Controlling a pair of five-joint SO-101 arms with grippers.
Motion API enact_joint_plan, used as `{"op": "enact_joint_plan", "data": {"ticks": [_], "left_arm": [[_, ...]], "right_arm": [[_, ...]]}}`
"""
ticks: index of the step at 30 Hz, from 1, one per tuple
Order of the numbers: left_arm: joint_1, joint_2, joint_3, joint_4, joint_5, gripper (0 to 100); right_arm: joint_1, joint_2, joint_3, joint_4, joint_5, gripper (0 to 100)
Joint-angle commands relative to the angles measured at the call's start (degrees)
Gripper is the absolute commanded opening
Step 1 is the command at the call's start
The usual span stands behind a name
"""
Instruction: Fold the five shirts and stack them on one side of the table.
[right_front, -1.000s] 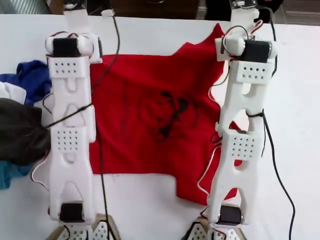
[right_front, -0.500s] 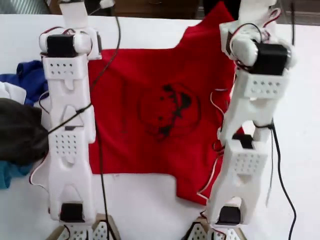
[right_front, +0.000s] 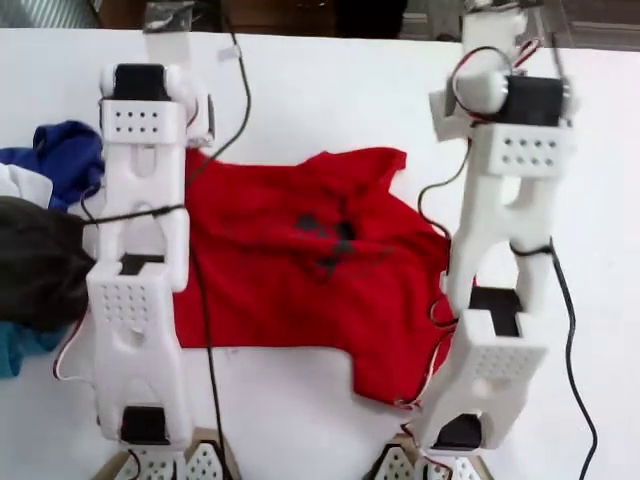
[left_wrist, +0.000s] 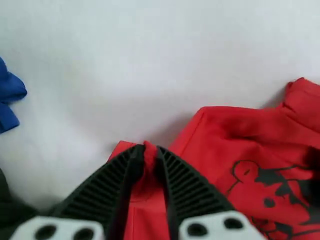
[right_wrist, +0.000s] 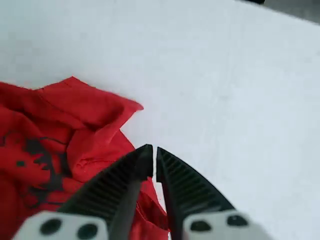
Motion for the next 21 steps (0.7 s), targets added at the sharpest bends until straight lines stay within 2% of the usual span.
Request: {"op": "enact_joint_plan", "data": {"ticks": [1, 5, 8, 11, 16, 21], "left_arm": [[-0.53, -0.70, 1.80, -1.58, -0.18, 3], [-1.05, 2.99, 1.80, -1.49, -0.18, 3], [-1.67, 4.84, 1.80, -1.49, -0.18, 3], [-2.37, 5.19, 1.80, -1.58, -0.18, 3], [-2.20, 5.27, 1.71, -2.02, -0.18, 3], [-1.93, 5.45, 1.71, -3.96, -0.18, 3]], "right_arm": [[-1.19, 6.20, 5.27, -11.38, -4.57, 6.1], [-4.44, 17.10, 4.75, -22.20, -14.68, 20.4], [-6.55, 24.40, 1.58, -23.08, -19.08, 17.3], [-6.37, 28.62, -3.69, -18.33, -26.11, 12.5], [-4.62, 31.25, -13.36, -9.10, -38.59, 13.5], [-2.86, 32.92, -17.85, -8.66, -47.12, 14.1]]}}
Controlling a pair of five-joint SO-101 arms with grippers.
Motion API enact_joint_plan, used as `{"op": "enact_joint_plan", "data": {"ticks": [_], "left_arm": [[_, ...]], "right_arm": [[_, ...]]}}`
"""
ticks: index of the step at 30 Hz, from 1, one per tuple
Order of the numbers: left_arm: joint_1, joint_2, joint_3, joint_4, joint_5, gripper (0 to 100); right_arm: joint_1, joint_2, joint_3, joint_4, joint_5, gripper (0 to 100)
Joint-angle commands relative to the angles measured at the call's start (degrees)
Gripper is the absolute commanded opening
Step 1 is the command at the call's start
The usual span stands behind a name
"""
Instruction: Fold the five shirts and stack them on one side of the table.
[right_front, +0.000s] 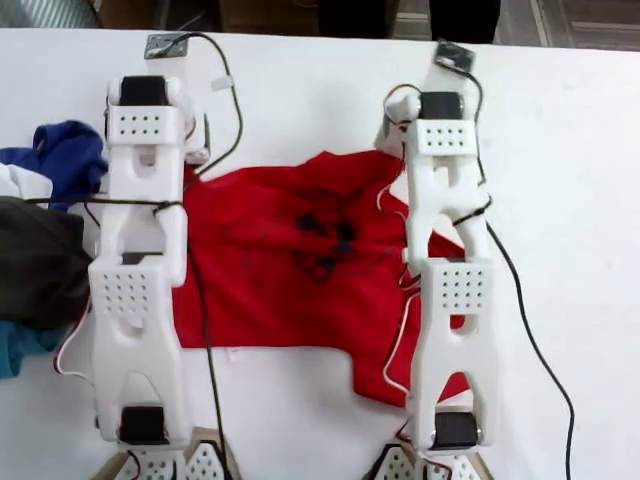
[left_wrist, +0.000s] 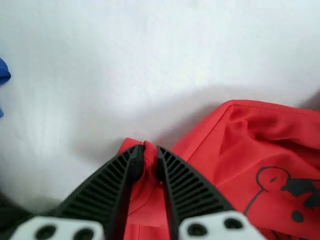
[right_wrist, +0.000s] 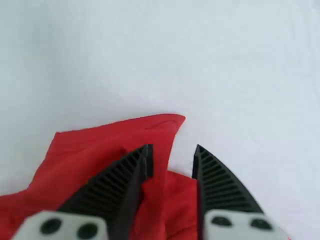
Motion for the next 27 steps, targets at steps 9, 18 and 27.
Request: {"op": "enact_joint_plan", "data": {"ticks": [9, 18, 27], "left_arm": [[0.00, -0.62, -0.22, -1.23, -0.09, 3], [0.00, -0.79, -0.22, -1.23, 0.00, 3], [-0.35, -0.79, -0.22, -0.88, 0.00, 3]], "right_arm": [[0.84, 5.41, -4.04, -4.18, -4.57, 14.0], [-1.10, 5.85, -3.96, -4.44, -4.40, 14.0], [-2.86, 6.02, -6.51, -8.31, -4.04, 13.9]]}}
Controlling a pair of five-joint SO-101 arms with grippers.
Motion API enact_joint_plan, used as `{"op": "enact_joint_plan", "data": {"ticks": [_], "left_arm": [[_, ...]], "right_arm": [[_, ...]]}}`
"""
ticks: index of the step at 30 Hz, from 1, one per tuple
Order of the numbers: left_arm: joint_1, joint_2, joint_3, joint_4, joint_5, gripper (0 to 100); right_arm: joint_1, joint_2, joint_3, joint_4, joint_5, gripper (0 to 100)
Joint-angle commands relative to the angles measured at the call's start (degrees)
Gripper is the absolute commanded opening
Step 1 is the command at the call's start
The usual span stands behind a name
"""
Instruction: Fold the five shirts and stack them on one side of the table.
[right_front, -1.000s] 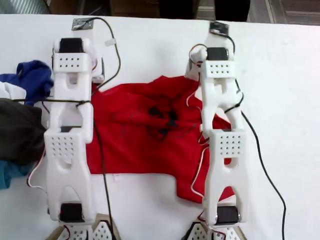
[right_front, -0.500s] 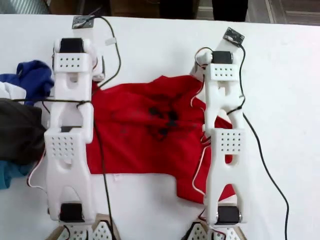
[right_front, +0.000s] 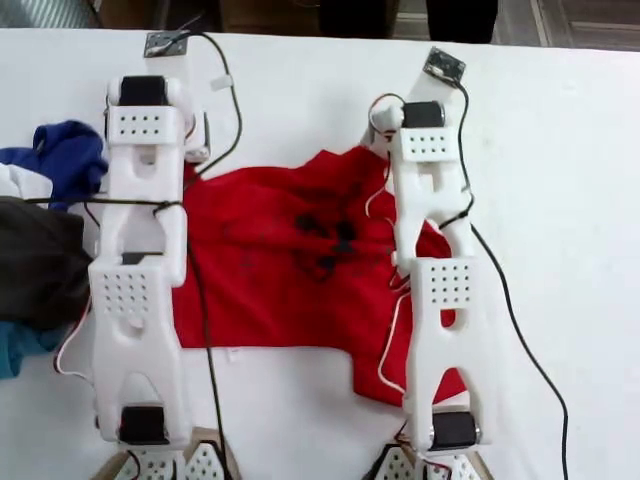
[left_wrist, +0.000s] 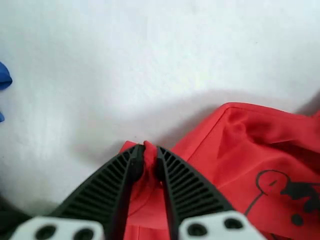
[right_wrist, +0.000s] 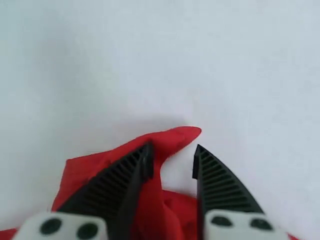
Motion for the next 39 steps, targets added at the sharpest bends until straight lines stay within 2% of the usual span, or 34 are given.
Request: {"op": "enact_joint_plan", "data": {"ticks": [1, 17, 19, 21, 23, 31, 39], "left_arm": [[-0.26, -0.79, -0.22, -0.44, 0.00, 3], [-0.35, -0.88, -0.22, -0.70, 0.00, 3], [-0.18, -0.88, -0.48, -0.70, 0.00, 3], [-0.09, -0.70, -1.71, -0.35, 0.00, 3], [-0.09, -0.70, -2.77, -0.26, 0.00, 3], [0.09, -0.26, -3.65, -0.26, 0.00, 3], [2.37, -0.62, -5.67, -1.76, 0.00, 3]], "right_arm": [[-0.40, -0.13, -2.90, -1.10, 0.09, 13.9], [1.10, 6.90, -3.08, -1.10, -0.26, 13.6], [1.63, 6.90, -3.08, -1.10, 0.09, 10.1], [2.42, 6.90, -3.08, -1.19, 0.35, 0.8], [3.03, 6.81, -3.34, -1.19, 3.87, 2.5], [3.65, 1.63, -9.32, -1.10, 28.22, 2.2], [3.21, -3.38, -21.45, 0.57, 37.36, 2.2]]}}
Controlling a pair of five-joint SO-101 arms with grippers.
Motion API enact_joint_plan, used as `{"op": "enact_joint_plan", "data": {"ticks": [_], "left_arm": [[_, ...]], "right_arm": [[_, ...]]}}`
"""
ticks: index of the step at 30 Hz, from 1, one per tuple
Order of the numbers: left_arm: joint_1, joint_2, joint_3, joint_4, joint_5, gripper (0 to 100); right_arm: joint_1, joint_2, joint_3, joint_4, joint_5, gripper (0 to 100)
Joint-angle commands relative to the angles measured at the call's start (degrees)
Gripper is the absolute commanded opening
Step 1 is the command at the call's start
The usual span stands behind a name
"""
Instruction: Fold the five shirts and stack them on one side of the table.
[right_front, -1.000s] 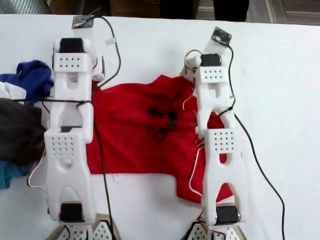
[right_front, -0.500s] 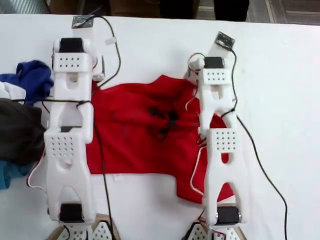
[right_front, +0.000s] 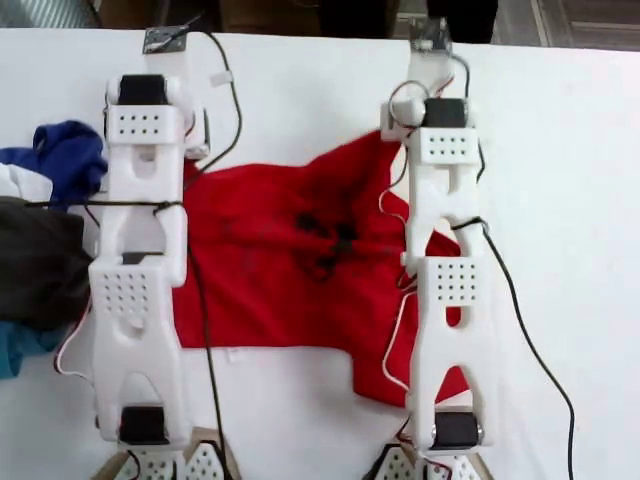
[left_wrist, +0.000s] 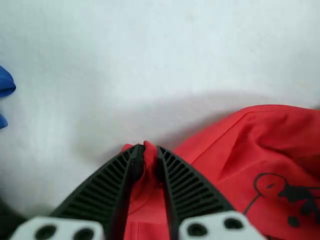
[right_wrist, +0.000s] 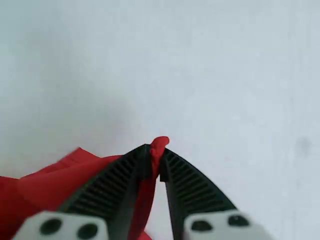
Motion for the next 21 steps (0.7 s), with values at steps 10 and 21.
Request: {"op": "enact_joint_plan", "data": {"ticks": [10, 21], "left_arm": [[1.76, -0.88, -21.14, 0.35, -0.18, 3], [8.70, -3.08, -34.24, 7.03, -6.86, 3]], "right_arm": [[1.89, -14.11, -7.38, 4.97, 10.29, 2.2], [2.42, -32.13, -7.38, 10.59, 12.48, 2.1]]}}
